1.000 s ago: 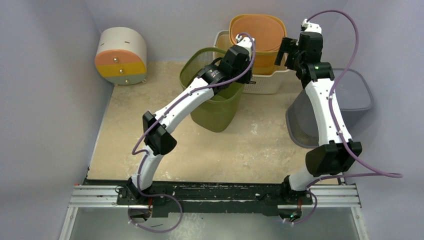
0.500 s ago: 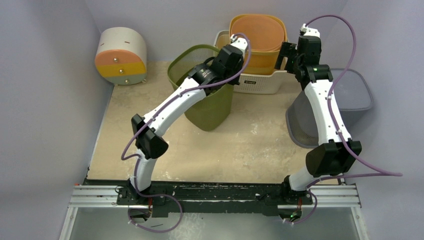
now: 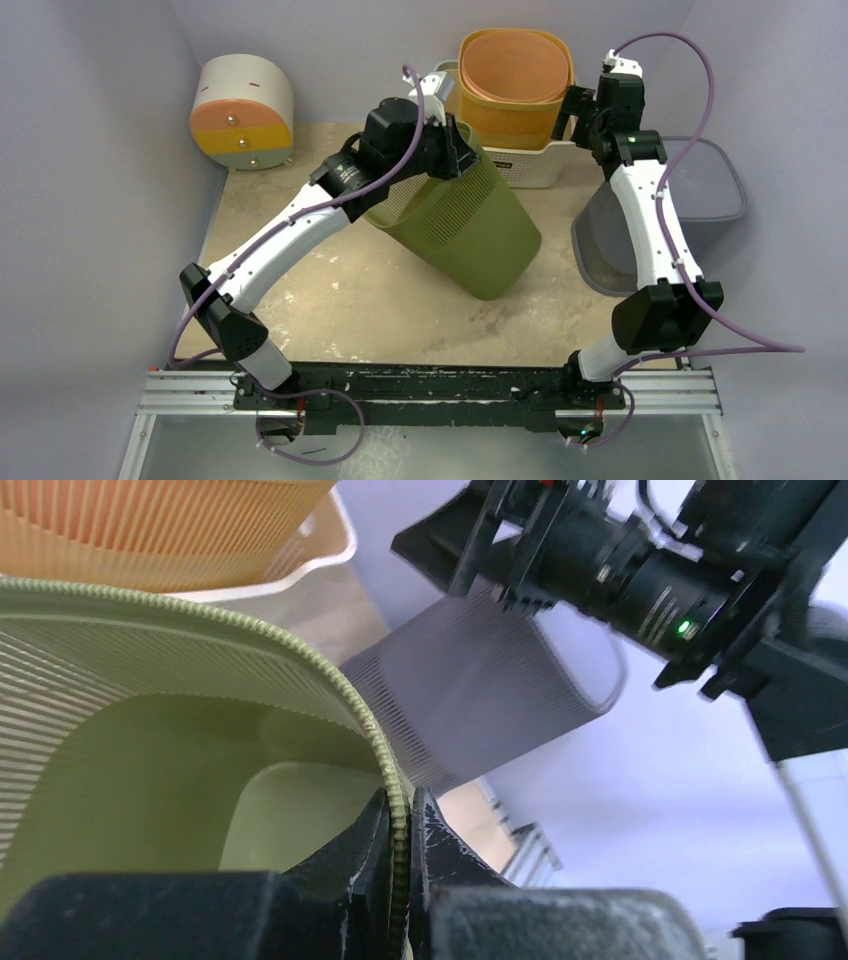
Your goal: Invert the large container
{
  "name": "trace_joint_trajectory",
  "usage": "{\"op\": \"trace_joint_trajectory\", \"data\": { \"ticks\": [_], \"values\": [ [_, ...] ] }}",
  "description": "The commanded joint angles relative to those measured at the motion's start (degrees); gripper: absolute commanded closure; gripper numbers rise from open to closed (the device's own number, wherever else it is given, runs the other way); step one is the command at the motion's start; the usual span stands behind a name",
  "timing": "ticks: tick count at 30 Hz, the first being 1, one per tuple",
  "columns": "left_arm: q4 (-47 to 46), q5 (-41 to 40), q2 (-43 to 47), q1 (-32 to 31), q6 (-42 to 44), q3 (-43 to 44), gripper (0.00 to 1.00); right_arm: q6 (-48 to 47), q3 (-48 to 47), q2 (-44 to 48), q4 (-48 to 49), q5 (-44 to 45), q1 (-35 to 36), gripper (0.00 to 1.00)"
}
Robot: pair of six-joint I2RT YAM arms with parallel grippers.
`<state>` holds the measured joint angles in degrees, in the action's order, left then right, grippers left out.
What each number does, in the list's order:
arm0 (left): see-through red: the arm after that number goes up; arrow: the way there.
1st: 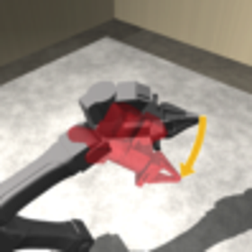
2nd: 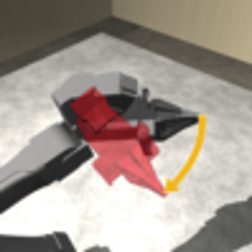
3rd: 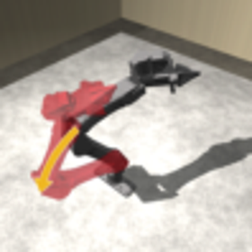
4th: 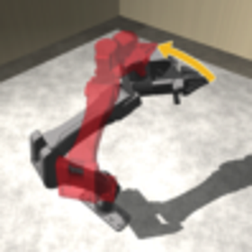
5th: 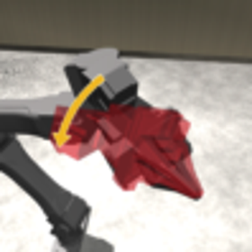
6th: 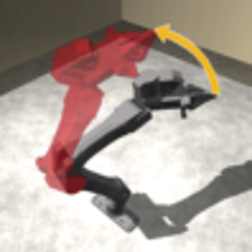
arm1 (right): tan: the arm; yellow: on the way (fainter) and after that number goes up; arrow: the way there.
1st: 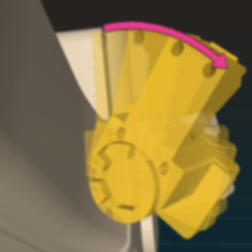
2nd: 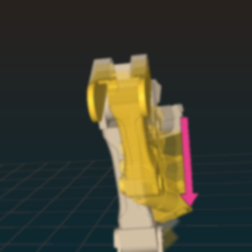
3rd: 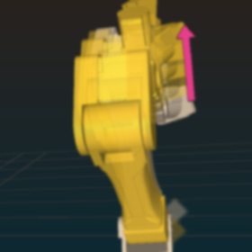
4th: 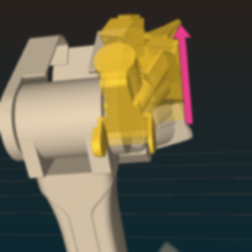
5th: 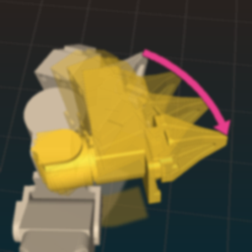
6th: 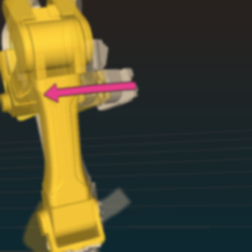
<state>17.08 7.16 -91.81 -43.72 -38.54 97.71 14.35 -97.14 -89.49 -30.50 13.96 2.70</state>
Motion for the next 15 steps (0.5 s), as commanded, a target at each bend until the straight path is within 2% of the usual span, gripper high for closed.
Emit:
{"op": "trace_joint_trajectory", "data": {
  "ticks": [1,8,12,15],
  "values": [
    [-25.7,8.2,4.5,5.5,-17.1,-12.7,1.0,0.0,-0.4,3.4,1.8,1.1,-0.1,0.0],
    [-55.7,12.9,5.2,13.4,-38.3,-31.4,1.0,-0.3,0.4,4.2,1.2,2.4,-0.2,0.0],
    [-73.6,13.9,1.5,15.5,-49.6,-37.9,1.0,-0.4,0.2,4.3,0.9,3.1,-0.2,0.0],
    [-82.7,14.1,-1.6,16.6,-56.2,-40.6,1.0,-0.5,-0.2,4.2,0.7,3.6,-0.2,0.0]
  ]
}}
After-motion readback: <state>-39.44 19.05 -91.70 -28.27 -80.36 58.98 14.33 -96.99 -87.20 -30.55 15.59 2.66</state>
